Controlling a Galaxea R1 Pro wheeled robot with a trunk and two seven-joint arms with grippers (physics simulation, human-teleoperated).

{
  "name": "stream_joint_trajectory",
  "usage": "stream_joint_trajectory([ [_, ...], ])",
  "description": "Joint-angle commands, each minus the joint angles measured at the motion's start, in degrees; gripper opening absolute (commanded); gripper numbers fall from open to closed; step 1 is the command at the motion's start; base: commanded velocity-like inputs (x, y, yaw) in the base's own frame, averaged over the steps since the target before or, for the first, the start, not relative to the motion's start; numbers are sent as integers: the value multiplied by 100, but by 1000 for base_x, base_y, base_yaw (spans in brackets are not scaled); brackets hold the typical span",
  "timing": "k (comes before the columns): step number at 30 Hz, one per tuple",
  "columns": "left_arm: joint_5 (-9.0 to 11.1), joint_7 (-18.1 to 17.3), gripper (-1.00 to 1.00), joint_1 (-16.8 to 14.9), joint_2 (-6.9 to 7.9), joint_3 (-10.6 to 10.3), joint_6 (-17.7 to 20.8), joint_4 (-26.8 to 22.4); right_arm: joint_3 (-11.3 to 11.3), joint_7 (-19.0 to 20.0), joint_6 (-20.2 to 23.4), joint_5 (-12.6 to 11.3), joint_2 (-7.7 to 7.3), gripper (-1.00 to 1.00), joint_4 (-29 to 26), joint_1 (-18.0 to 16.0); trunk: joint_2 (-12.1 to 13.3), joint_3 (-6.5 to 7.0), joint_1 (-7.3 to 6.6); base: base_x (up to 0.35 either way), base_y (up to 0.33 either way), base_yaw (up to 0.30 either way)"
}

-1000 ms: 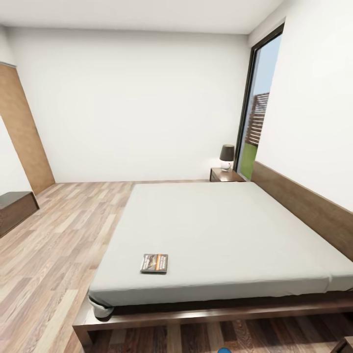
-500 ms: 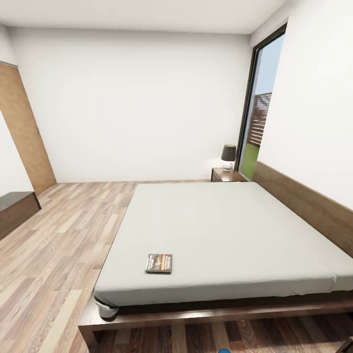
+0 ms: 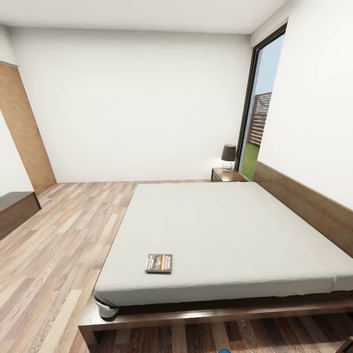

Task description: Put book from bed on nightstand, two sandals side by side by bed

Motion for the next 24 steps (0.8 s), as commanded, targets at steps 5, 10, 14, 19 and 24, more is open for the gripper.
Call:
stream_joint_trajectory([
  [5, 318, 387, -100, 292, 474, 2, -13, 9, 32, -1, -36, -16, 8, -100, 20, -9, -8, -9, 2, 0, 0, 0],
  [10, 1530, 1938, -100, 533, 1188, -4, -354, -6, 28, -8, -31, -18, -5, -100, 19, -9, -8, -9, 2, 0, 0, 0],
  [14, 1676, 2947, -100, 562, 1298, -11, -666, -15, 28, -10, -28, -16, 0, -100, 20, -9, -8, -9, 2, 0, 0, 0],
  [19, 1697, 3569, -100, 568, 1391, -18, -778, -19, 28, -10, -27, -17, 7, -100, 19, -9, -8, -9, 2, 0, 0, 0],
  [24, 1698, 3801, -100, 569, 1476, -24, -800, -17, 28, -10, -27, -18, 10, -100, 18, -9, -8, -9, 2, 0, 62, 0],
])
